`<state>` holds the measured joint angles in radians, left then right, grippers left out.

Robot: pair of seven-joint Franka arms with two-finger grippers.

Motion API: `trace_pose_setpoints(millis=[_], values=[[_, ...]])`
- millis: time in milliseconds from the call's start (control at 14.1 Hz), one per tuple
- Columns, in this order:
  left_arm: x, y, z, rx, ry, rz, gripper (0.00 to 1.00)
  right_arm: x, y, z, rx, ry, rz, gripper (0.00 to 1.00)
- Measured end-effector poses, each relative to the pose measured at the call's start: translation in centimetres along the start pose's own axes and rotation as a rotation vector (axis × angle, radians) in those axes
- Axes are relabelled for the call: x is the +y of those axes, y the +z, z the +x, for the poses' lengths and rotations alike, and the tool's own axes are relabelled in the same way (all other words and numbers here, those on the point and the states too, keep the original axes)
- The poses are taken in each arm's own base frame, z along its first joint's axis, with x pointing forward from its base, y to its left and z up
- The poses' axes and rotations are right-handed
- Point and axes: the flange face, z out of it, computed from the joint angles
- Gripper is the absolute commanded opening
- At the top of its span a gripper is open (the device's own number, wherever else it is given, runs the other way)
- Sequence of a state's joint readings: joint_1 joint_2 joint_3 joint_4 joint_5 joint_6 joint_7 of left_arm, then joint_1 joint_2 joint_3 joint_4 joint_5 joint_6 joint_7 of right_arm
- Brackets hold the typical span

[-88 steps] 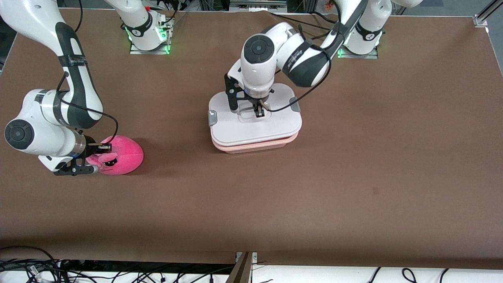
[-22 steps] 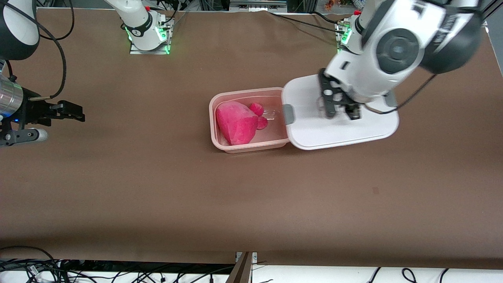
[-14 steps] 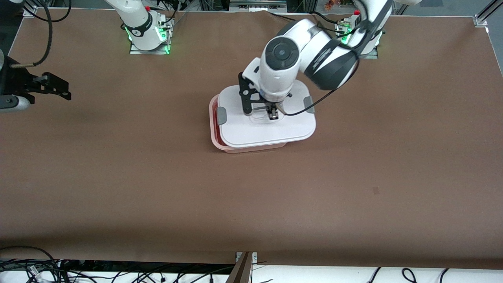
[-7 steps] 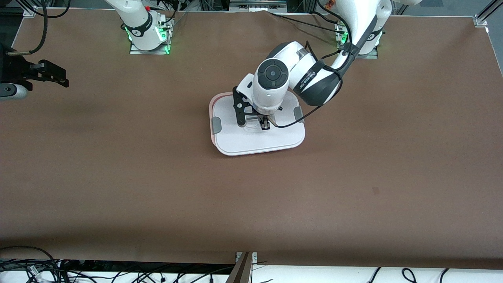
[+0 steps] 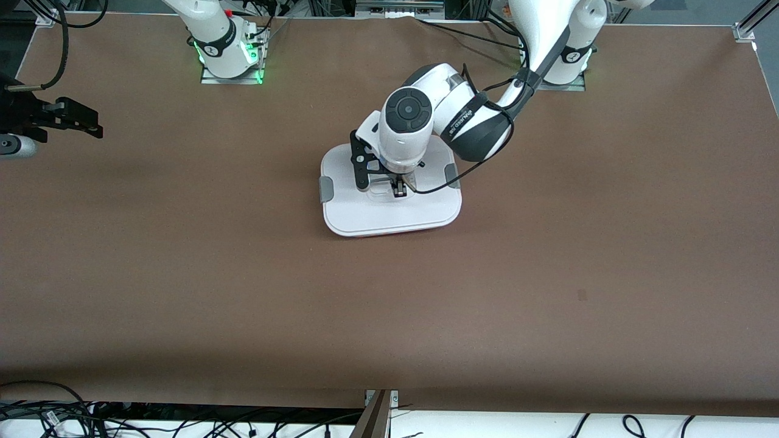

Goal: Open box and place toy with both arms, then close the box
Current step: 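Carry the white lid over the box with the left gripper, then lower the lid onto the box and press it down with the left gripper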

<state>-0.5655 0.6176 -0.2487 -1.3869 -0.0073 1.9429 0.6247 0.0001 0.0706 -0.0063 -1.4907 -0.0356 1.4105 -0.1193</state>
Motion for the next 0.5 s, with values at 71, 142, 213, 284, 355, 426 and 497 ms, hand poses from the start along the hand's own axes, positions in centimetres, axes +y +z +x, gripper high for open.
trace_pose_setpoints(millis=[71, 142, 213, 284, 355, 426, 497], values=[[-0.04, 0.11, -0.02, -0.001, -0.002, -0.001, 0.00, 0.02, 0.11, 0.17, 0.000, 0.000, 0.000, 1.00], [-0.07, 0.25, -0.04, -0.003, -0.007, -0.002, 0.00, 0.03, 0.16, 0.32, 0.001, 0.000, 0.000, 1.00], [-0.06, 0.31, -0.06, -0.004, -0.014, -0.003, 0.00, 0.04, 0.14, 0.44, 0.002, 0.000, 0.000, 1.00], [-0.05, 0.33, -0.08, -0.006, -0.019, -0.005, 0.00, 0.05, 0.10, 0.51, 0.004, 0.000, -0.001, 1.00], [-0.03, 0.37, -0.12, -0.009, -0.024, -0.007, 0.00, 0.06, 0.07, 0.54, 0.005, 0.000, -0.001, 1.00], [-0.02, 0.42, -0.16, -0.012, -0.028, -0.009, 0.00, 0.06, 0.04, 0.54, 0.006, 0.001, -0.001, 1.00], [-0.03, 0.51, -0.28, -0.019, -0.031, -0.013, 0.00, 0.09, 0.03, 0.54, 0.007, 0.002, -0.001, 1.00]])
